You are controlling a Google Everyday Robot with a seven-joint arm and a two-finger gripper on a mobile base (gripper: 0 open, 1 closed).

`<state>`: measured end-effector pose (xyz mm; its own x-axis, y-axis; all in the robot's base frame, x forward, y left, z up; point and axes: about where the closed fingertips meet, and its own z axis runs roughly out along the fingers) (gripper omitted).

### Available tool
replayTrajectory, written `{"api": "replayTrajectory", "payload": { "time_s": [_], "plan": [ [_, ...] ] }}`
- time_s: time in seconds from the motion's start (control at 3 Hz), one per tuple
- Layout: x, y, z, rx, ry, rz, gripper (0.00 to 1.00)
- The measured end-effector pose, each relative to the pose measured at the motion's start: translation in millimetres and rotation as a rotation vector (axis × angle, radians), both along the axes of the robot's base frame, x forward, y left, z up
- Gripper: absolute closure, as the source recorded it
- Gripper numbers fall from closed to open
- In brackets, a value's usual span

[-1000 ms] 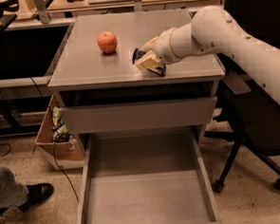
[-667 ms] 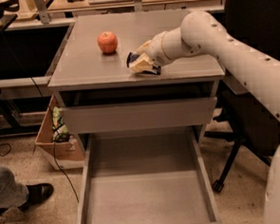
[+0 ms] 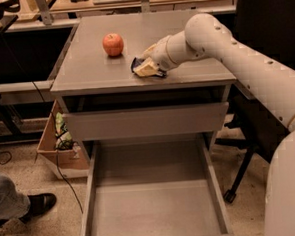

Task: Pick rxbar blueberry from middle drawer and place on counter

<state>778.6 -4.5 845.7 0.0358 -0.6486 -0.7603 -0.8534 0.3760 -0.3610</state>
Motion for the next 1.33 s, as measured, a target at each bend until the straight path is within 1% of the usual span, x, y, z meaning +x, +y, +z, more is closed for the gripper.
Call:
{"api": "replayTrajectory", "payload": {
  "time_s": [0.33,0.67,1.0,1.33],
  "plan": [
    [-4.2,6.0,5.1,-0.005,0.001,0.029,0.04],
    [-9.8,7.9,16.0,-0.006,0.005,0.058,0.0],
    [-19.5,-9.7,36.0,-0.001,0.015,0.074,0.0],
    [-38.6,-52.1,49.5,-0.013,0.022,0.061,0.0]
  ]
}}
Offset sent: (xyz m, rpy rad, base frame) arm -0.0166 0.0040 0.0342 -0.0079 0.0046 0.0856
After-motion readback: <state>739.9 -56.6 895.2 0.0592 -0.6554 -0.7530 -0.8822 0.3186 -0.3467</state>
